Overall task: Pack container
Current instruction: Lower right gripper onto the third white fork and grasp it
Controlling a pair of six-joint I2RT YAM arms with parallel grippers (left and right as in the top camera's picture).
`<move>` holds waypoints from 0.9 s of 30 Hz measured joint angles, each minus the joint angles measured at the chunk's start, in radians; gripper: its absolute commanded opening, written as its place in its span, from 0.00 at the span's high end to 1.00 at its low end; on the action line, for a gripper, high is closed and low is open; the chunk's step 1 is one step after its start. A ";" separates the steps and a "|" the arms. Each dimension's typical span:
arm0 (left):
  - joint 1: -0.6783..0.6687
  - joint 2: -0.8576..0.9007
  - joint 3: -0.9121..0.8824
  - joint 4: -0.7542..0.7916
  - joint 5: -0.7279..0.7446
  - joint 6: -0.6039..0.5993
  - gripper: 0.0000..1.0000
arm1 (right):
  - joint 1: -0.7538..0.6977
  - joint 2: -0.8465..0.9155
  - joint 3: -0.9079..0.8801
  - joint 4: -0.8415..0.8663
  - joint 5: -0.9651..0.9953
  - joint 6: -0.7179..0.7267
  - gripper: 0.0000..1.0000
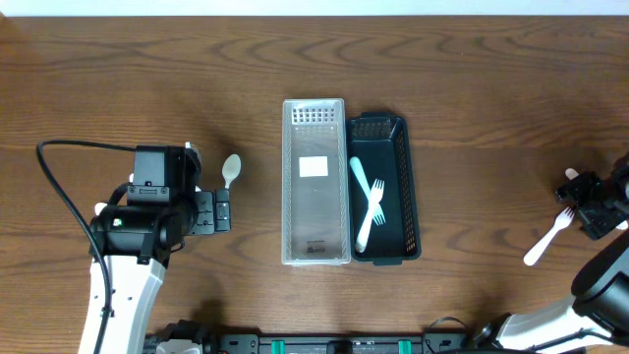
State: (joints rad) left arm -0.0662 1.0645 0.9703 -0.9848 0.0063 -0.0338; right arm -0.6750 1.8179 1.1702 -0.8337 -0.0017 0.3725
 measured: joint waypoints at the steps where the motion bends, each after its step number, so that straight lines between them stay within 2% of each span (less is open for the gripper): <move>1: 0.000 0.000 0.000 0.000 0.000 0.000 0.02 | 0.000 0.011 0.000 0.004 0.000 -0.002 0.30; 27: 0.000 0.000 0.000 0.000 0.000 0.000 0.02 | 0.000 0.053 -0.034 0.052 0.013 -0.078 0.28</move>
State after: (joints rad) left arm -0.0662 1.0645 0.9703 -0.9848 0.0067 -0.0338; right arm -0.6750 1.8709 1.1358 -0.7815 0.0109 0.2947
